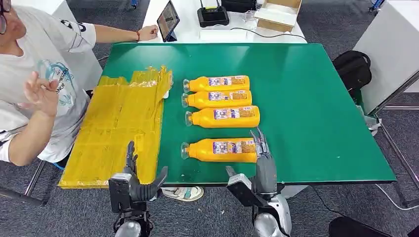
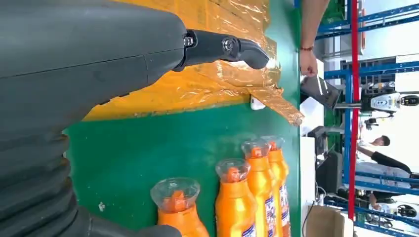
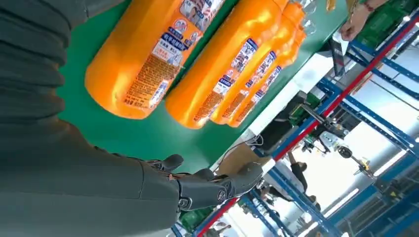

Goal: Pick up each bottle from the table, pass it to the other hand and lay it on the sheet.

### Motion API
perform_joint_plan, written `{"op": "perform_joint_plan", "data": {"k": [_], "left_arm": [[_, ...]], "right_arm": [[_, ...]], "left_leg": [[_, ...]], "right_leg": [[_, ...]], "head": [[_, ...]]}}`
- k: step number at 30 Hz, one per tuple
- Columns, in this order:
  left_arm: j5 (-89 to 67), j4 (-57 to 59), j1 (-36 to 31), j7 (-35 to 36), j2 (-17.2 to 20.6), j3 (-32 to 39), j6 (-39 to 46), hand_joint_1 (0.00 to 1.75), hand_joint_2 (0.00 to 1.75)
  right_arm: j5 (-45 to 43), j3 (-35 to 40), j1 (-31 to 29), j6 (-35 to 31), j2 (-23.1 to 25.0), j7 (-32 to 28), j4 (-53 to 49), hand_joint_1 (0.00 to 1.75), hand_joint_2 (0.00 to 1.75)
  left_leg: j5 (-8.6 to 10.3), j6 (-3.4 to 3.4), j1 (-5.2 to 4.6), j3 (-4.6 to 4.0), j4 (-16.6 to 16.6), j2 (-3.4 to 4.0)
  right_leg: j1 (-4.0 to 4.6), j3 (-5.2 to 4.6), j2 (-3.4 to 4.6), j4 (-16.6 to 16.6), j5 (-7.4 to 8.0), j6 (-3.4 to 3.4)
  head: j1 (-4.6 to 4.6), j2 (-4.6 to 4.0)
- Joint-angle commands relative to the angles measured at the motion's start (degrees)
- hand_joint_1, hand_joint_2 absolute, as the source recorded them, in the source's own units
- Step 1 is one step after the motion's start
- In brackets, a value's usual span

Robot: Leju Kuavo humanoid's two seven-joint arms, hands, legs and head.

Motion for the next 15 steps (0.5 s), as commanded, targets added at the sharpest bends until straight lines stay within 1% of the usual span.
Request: {"op": "perform_joint_plan", "data": {"k": [1, 2, 3, 4, 5, 6, 8, 9, 10, 12, 14, 15], "left_arm": [[-0.2, 1.2, -1.3, 0.7, 0.1, 1.1, -1.3, 0.00, 1.75], [-0.3, 1.1, -1.3, 0.8, 0.1, 1.2, -1.6, 0.00, 1.75], [-0.5, 1.0, -1.3, 1.0, 0.1, 1.4, -2.0, 0.00, 1.75], [-0.6, 0.9, -1.4, 1.1, 0.0, 1.6, -2.2, 0.00, 1.75], [-0.7, 0.9, -1.4, 1.2, 0.0, 1.8, -2.5, 0.00, 1.75], [-1.0, 0.9, -1.4, 1.4, -0.1, 2.0, -3.0, 0.00, 1.75], [-1.2, 0.9, -1.5, 1.6, -0.1, 2.1, -3.3, 0.00, 1.75], [-1.3, 0.9, -1.6, 1.9, -0.1, 2.3, -3.5, 0.00, 1.75], [-1.5, 0.9, -1.7, 2.1, -0.3, 2.6, -3.8, 0.00, 1.75], [-2.0, 2.5, -1.6, 2.4, -0.2, 3.0, -4.3, 0.00, 1.75], [-2.1, 4.0, -2.1, 2.3, -0.3, 3.5, -4.6, 0.00, 1.75], [-2.1, 4.8, -2.4, 2.2, -0.3, 3.6, -4.9, 0.00, 1.75]], "right_arm": [[7.4, 2.5, -7.5, 3.7, -6.1, 8.1, 1.4, 0.00, 1.75], [7.7, 2.4, -9.2, 5.1, -6.7, 9.7, 2.2, 0.00, 1.75], [10.1, 3.0, -11.3, 7.8, -7.8, 12.7, 3.8, 0.00, 1.75], [10.1, 3.2, -12.5, 8.7, -8.0, 13.3, 4.9, 0.00, 1.75], [10.4, 3.6, -13.9, 10.7, -8.5, 14.9, 6.7, 0.00, 1.75], [11.4, 4.6, -15.6, 13.2, -9.1, 16.7, 9.2, 0.00, 1.75], [12.2, 6.0, -17.4, 16.6, -9.7, 18.7, 12.2, 0.00, 1.75], [12.3, 6.6, -18.6, 17.6, -9.5, 19.0, 14.6, 0.00, 1.75], [12.2, 7.5, -19.3, 20.1, -9.9, 20.2, 16.5, 0.00, 1.75], [11.5, 9.3, -20.3, 21.9, -10.3, 20.0, 20.8, 0.00, 1.75], [9.7, 9.6, -20.8, 22.5, -9.9, 18.9, 22.9, 0.00, 1.75], [9.7, 10.7, -21.6, 22.9, -9.9, 18.9, 25.0, 0.00, 1.75]], "left_leg": [[-0.11, 0.10, -0.03, 0.24, 0.0, 0.17], [-0.09, 0.10, -0.03, 0.18, 0.0, 0.21], [-0.03, 0.08, -0.05, 0.06, 0.0, 0.16], [-0.08, 0.12, -0.04, 0.19, 0.0, 0.23], [-0.05, 0.10, -0.03, 0.13, 0.0, 0.22], [-0.09, 0.13, -0.03, 0.25, 0.0, 0.28], [-0.05, 0.14, -0.04, 0.28, 0.0, 0.27], [-0.03, 0.11, -0.03, 0.25, -0.1, 0.23], [-0.03, 0.10, -0.02, 0.25, -0.1, 0.25], [-0.03, 0.10, -0.01, 0.29, -0.1, 0.18], [-0.01, 0.07, 0.01, 0.24, -0.1, 0.14], [-0.06, 0.10, 0.00, 0.43, -0.1, 0.19]], "right_leg": [[0.01, 0.21, 0.09, 0.0, -0.05, -0.14], [0.01, 0.15, 0.15, 0.0, -0.01, -0.12], [-0.02, 0.04, 0.11, 0.0, 0.03, -0.07], [0.00, 0.17, 0.16, 0.0, 0.01, -0.13], [0.00, 0.12, 0.16, 0.0, 0.04, -0.10], [0.02, 0.23, 0.20, -0.1, 0.02, -0.16], [0.01, 0.26, 0.19, -0.1, 0.05, -0.15], [0.02, 0.24, 0.17, -0.1, 0.05, -0.13], [0.02, 0.22, 0.19, -0.1, 0.06, -0.12], [0.04, 0.29, 0.11, -0.1, 0.03, -0.14], [0.04, 0.26, 0.10, -0.1, 0.05, -0.08], [0.05, 0.42, 0.12, -0.2, 0.00, -0.15]], "head": [[0.00, 0.00], [0.00, 0.00], [-0.02, 0.00], [0.00, 0.00], [0.02, 0.00], [0.00, 0.00], [0.02, 0.00], [0.00, 0.00], [0.02, 0.00], [0.02, 0.00], [0.02, 0.00], [0.02, 0.00]]}}
